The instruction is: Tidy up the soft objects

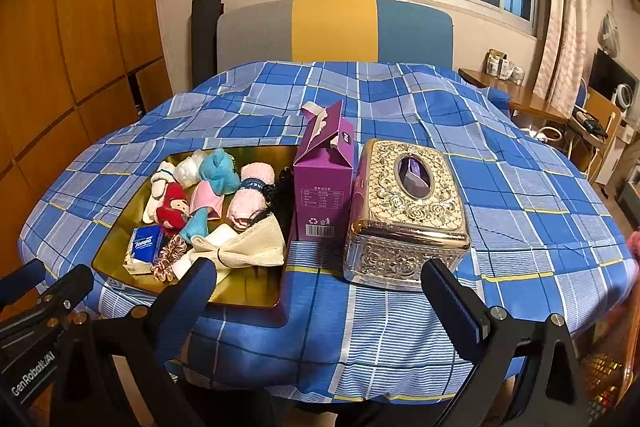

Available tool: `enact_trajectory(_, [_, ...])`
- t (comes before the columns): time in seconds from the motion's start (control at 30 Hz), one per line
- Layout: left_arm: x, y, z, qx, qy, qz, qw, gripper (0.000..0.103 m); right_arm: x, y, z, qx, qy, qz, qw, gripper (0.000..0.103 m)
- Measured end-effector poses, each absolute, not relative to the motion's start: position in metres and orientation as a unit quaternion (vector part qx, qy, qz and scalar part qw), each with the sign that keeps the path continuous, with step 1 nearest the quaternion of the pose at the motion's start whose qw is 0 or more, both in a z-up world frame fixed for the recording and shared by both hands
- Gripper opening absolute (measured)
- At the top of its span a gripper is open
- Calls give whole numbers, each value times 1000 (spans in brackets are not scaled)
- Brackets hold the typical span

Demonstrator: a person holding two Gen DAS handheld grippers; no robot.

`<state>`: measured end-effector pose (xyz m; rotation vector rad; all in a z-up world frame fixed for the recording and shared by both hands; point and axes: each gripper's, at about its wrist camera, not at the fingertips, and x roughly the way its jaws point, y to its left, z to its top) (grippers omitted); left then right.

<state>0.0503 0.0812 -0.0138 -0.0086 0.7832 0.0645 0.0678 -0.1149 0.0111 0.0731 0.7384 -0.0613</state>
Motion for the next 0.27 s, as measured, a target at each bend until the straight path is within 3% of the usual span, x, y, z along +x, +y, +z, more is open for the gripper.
enact_trajectory(0.27, [52, 82, -16, -3, 383, 37, 923, 66, 69, -117, 9, 37, 365, -29, 930, 103])
